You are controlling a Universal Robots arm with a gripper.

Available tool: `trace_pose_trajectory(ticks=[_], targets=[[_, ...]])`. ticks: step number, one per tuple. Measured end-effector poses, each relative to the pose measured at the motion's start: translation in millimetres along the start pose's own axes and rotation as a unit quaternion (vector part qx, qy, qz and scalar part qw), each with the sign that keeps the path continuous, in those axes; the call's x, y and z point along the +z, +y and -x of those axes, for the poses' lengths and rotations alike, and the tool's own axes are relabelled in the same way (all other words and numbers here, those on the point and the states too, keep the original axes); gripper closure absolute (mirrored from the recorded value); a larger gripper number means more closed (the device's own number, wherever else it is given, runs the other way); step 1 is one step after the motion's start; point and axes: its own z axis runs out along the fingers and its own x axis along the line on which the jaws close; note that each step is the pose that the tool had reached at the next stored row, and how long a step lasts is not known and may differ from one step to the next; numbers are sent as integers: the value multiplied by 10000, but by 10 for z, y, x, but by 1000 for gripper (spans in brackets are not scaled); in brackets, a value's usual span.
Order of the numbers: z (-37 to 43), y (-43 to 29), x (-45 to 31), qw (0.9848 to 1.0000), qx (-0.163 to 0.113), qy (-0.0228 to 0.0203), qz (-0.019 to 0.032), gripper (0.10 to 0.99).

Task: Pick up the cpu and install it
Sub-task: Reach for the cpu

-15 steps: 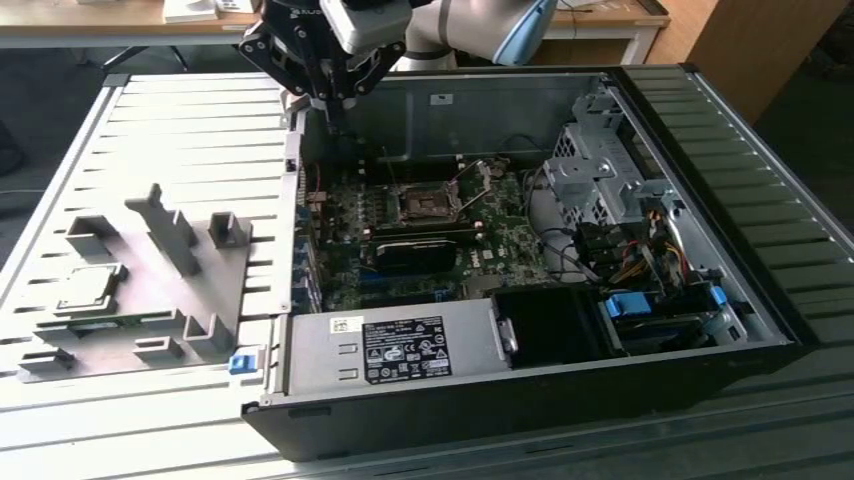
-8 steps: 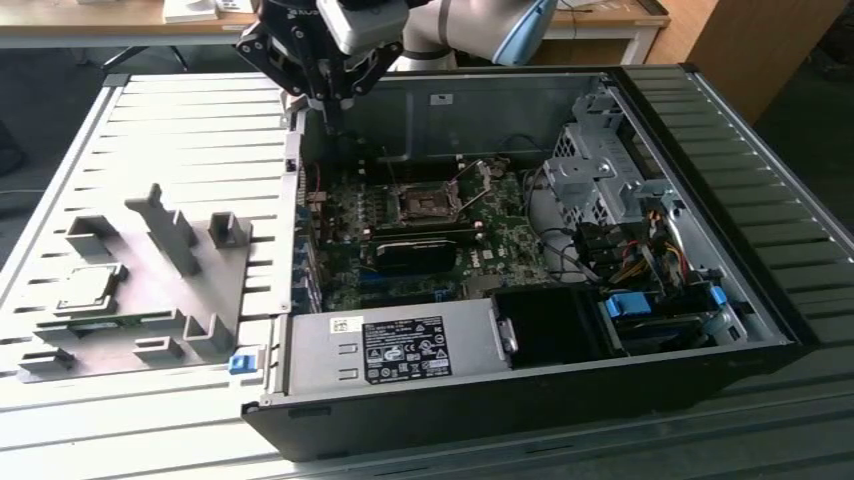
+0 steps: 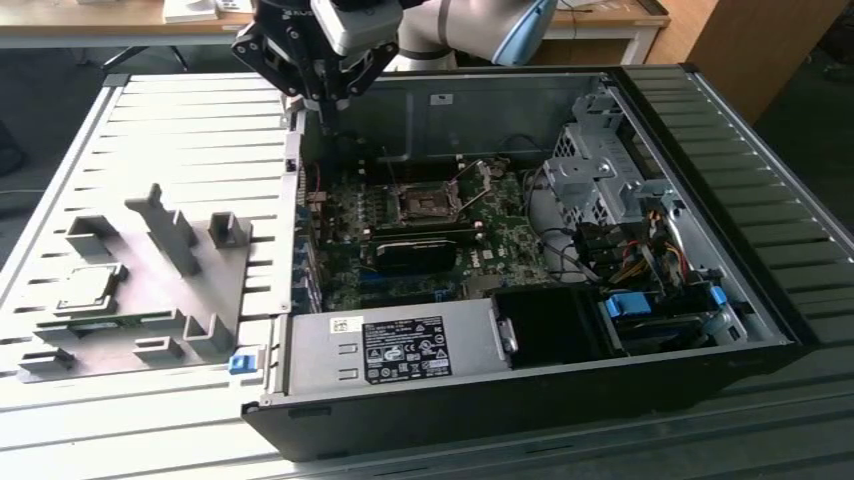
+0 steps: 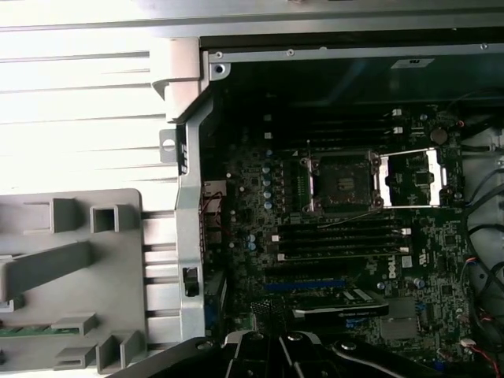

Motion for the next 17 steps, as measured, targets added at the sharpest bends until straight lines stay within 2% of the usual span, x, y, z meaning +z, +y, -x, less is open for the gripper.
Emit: trace_pose_trajectory(ticks=[17], targets=[[-97, -7, 3, 10000, 0, 0, 0, 980]])
